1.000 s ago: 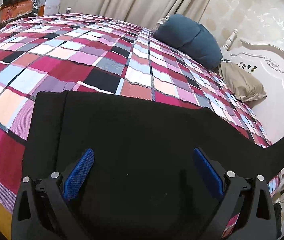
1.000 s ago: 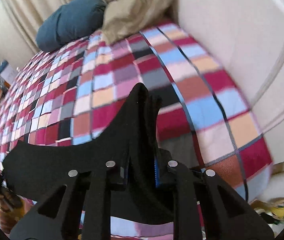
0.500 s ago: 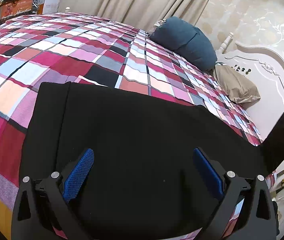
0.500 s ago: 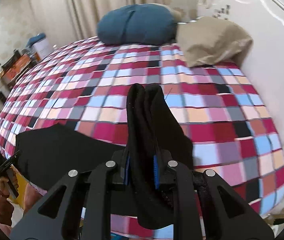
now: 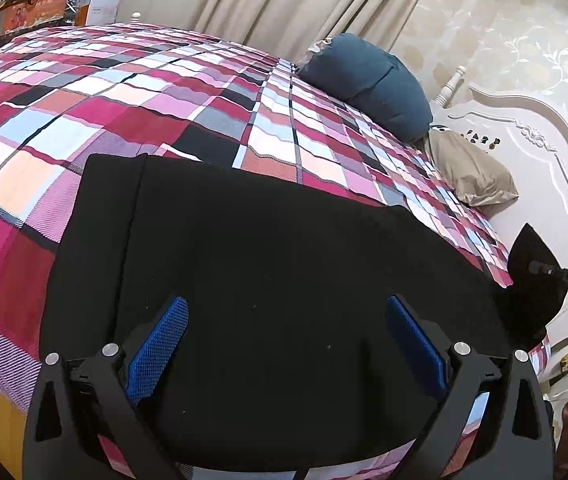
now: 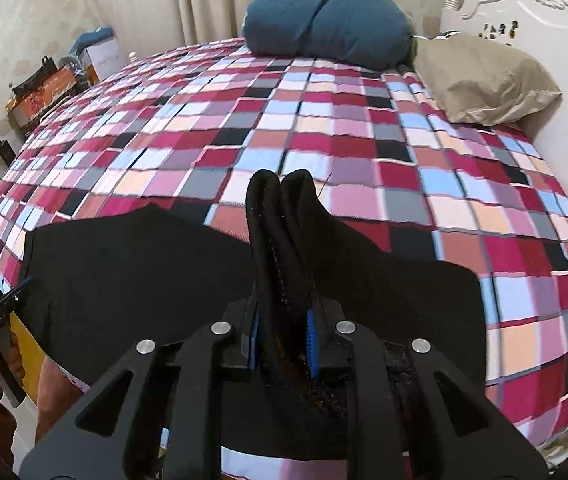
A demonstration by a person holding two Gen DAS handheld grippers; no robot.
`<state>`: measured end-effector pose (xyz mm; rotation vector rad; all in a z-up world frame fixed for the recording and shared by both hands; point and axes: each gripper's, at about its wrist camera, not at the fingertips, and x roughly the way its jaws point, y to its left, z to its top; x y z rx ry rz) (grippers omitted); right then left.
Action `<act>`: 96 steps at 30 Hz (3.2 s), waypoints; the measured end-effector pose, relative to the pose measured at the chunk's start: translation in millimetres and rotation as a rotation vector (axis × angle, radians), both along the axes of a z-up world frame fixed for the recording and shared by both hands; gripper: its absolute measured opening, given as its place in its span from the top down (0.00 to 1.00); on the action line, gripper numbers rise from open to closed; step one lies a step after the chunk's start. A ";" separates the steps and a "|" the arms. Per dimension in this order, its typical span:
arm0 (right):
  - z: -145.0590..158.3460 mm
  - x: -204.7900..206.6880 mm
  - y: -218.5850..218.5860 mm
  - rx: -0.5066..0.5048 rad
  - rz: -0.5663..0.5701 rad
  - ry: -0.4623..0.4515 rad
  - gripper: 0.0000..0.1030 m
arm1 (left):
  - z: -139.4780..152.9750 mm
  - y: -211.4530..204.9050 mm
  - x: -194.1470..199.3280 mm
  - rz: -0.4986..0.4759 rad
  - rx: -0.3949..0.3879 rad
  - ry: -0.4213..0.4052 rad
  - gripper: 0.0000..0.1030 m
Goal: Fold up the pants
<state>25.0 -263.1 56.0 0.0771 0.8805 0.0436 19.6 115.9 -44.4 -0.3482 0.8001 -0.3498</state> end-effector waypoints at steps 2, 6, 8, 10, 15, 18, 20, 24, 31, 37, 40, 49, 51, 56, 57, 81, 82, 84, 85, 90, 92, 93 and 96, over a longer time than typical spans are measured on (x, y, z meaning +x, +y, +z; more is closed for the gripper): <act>-6.6 2.5 11.8 0.003 0.012 0.009 0.84 | 0.0 -1.0 -0.3 0.003 0.002 -0.001 0.05; -16.1 6.2 28.3 -0.009 0.027 0.022 0.84 | -1.1 0.2 0.7 0.006 -0.008 0.004 0.05; -21.1 8.3 34.8 -0.017 0.032 0.030 0.84 | -1.5 -0.3 1.4 0.006 -0.002 0.006 0.05; -25.0 9.5 38.3 -0.015 0.037 0.038 0.84 | -2.1 -2.1 1.8 0.006 0.008 0.008 0.05; -35.2 12.0 47.2 -0.018 0.046 0.057 0.84 | -3.2 -3.7 3.4 0.008 0.019 0.007 0.05; -39.6 12.8 51.8 -0.023 0.052 0.064 0.83 | -3.6 -4.1 3.1 0.007 0.021 0.008 0.05; -43.0 13.4 56.0 -0.029 0.058 0.069 0.83 | -3.9 -4.1 3.2 0.008 0.022 0.008 0.05; -47.8 13.9 63.2 -0.026 0.070 0.076 0.83 | -4.9 -4.0 3.6 0.006 0.029 0.009 0.05; -54.9 15.1 75.9 -0.021 0.089 0.085 0.83 | -5.6 -4.1 4.1 0.006 0.034 0.009 0.05; -63.1 16.4 87.9 -0.012 0.110 0.102 0.80 | -6.9 -4.5 5.2 0.006 0.044 0.009 0.05; -66.2 16.5 90.0 0.012 0.112 0.106 0.76 | -7.3 -5.0 5.5 0.005 0.049 0.009 0.05; -66.8 8.5 101.7 0.185 0.197 0.117 0.60 | -7.2 -9.3 5.4 -0.003 0.076 0.009 0.05; -60.3 0.7 101.9 0.260 0.254 0.098 0.56 | -6.6 -9.9 5.7 -0.007 0.082 0.011 0.05; -33.7 -15.0 33.5 0.455 0.239 -0.005 0.46 | -4.8 -9.7 6.4 -0.015 0.087 0.022 0.05; -30.5 -16.1 15.5 0.472 0.210 -0.023 0.44 | -4.6 -9.2 6.9 -0.015 0.085 0.025 0.05; -131.0 13.8 -214.7 0.926 -0.072 0.091 0.66 | -4.6 -16.8 9.6 0.001 0.130 0.039 0.05; -131.1 8.8 -215.6 0.950 -0.071 0.085 0.60 | -4.5 -16.9 9.7 0.001 0.129 0.040 0.05; -130.3 -3.1 -213.5 0.966 -0.053 0.081 0.54 | -4.4 -16.3 9.9 0.001 0.126 0.041 0.05; -129.9 -9.4 -210.2 0.961 -0.038 0.082 0.52 | -4.5 -15.9 9.9 0.001 0.124 0.042 0.05; -127.2 -46.6 -195.5 0.951 0.063 0.084 0.41 | -4.6 -14.3 10.0 0.000 0.118 0.043 0.05; -126.7 -55.9 -192.3 0.951 0.091 0.087 0.40 | -4.5 -14.2 10.0 0.000 0.120 0.043 0.05; -126.8 -57.7 -191.1 0.946 0.097 0.088 0.41 | -4.4 -14.3 9.9 0.000 0.122 0.042 0.05; -128.0 -62.4 -190.2 0.915 0.084 0.095 0.57 | -4.1 -14.5 9.5 -0.002 0.127 0.043 0.05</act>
